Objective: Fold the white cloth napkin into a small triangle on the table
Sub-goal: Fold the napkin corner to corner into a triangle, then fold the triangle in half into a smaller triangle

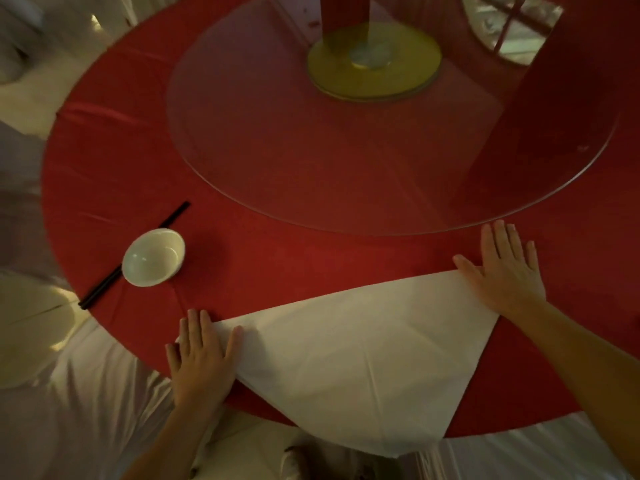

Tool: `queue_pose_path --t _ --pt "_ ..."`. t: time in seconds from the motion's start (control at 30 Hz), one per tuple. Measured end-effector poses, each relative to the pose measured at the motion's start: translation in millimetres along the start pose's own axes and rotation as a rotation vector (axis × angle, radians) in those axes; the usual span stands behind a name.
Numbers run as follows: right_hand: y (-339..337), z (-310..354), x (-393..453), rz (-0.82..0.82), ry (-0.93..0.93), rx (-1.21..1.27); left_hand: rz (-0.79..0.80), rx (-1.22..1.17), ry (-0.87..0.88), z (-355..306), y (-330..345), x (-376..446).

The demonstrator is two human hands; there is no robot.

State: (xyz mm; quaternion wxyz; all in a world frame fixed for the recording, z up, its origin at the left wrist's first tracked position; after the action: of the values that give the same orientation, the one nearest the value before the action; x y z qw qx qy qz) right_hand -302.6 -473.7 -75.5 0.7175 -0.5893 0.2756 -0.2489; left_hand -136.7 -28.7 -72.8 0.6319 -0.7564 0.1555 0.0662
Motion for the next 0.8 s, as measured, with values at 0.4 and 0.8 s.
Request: queue_pose_path --t 0.4,0.8 --pt "38.8 187.3 -219.6 0.184 -0.057 0.172 0.153 -0.110 0.176 39.4 -59.8 48.4" --pt "57.9 266.4 -275.9 0.072 0.314 0.262 0.521 -0.578 0.579 26.5 -134.9 49.3"
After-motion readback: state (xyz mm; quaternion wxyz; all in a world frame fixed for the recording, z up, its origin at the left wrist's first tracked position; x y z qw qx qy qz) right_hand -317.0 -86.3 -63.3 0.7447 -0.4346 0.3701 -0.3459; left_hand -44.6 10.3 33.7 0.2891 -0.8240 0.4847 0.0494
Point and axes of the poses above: each hand's wrist, its own x-axis towards the middle knuckle, its own y-axis out of the palm, z = x × y, the point moved 1 cm from there along x, towards the middle knuckle, and after that the axes turned 3 degrees about x, right-handed, at the moved point
